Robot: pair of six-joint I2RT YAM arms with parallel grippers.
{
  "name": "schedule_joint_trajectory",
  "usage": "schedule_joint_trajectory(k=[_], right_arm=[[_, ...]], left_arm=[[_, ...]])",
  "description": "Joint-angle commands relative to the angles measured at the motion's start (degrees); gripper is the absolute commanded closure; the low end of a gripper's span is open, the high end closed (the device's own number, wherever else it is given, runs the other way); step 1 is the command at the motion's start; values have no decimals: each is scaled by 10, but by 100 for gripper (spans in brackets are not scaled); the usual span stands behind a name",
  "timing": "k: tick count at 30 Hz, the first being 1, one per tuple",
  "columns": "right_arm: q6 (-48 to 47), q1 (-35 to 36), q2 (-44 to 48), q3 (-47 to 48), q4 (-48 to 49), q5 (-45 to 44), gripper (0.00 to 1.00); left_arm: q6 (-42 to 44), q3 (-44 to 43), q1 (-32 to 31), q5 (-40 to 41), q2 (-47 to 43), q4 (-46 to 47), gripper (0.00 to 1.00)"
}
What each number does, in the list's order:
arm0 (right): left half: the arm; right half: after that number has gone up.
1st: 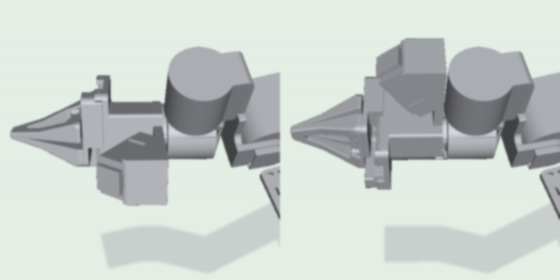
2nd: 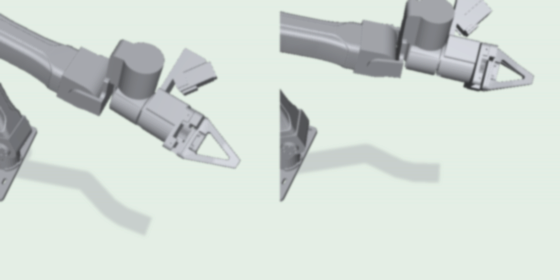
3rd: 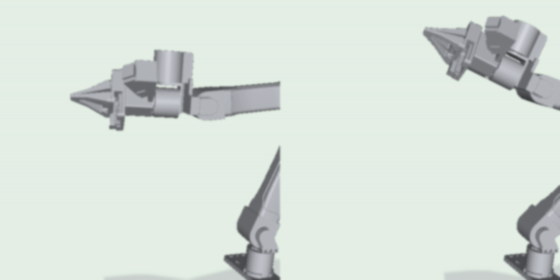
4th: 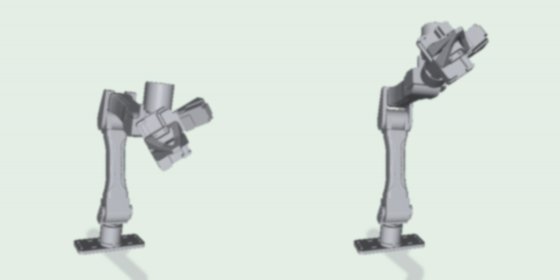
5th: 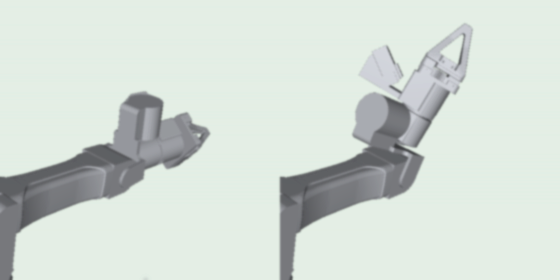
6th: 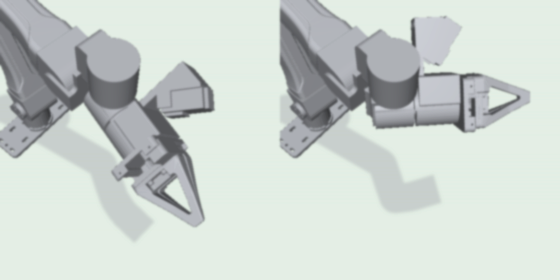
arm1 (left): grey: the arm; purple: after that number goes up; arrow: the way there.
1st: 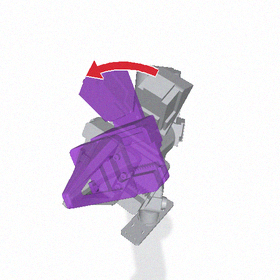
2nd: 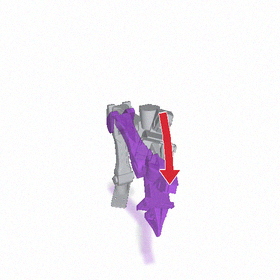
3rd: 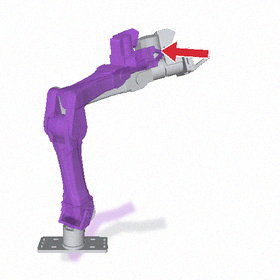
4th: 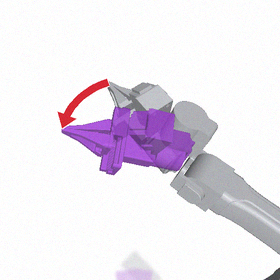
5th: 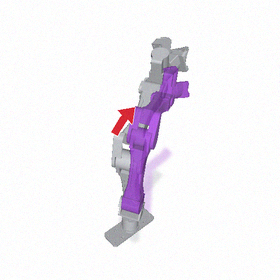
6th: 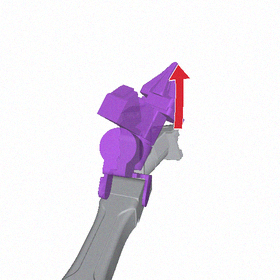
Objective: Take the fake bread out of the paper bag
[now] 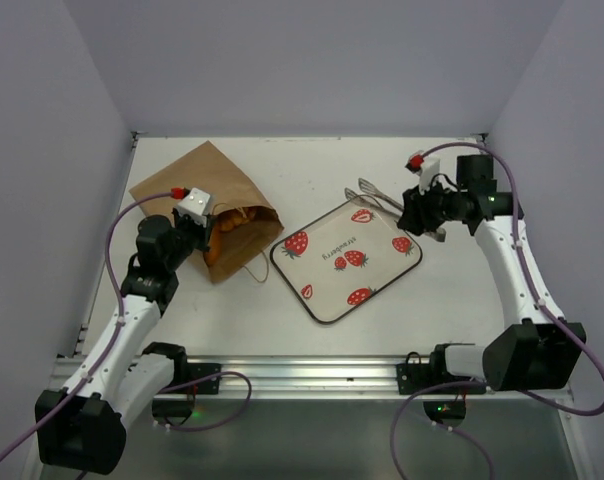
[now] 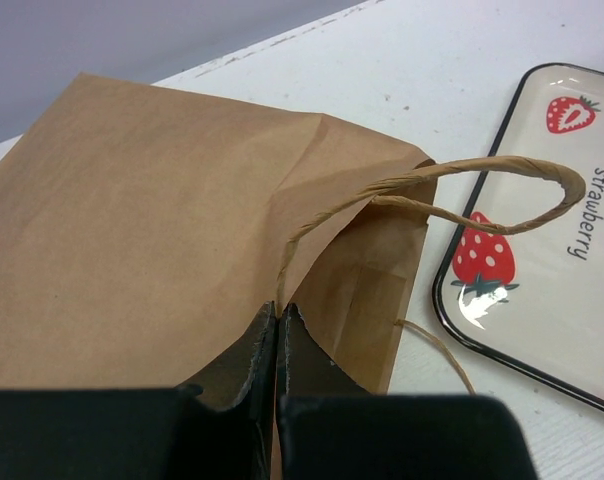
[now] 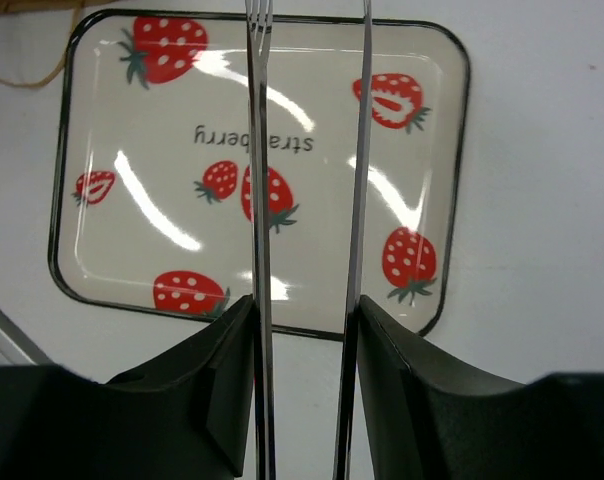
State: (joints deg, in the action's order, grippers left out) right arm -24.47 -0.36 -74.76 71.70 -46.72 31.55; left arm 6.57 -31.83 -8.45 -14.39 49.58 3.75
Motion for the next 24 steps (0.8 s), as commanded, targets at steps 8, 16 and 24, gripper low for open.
schedule_joint_trajectory(k=[8,16,24], right_arm=[[-105,230,30,-46,-12,-16,55],[11,375,-79,14,105,-48,57],[176,382,-166,29,247,-10,56]], left_arm=[[-65,-55,-6,-64,2,36,100],[-106,-56,-6,-61,8,28,100],[-121,-45,-6,-52,5,33,100]])
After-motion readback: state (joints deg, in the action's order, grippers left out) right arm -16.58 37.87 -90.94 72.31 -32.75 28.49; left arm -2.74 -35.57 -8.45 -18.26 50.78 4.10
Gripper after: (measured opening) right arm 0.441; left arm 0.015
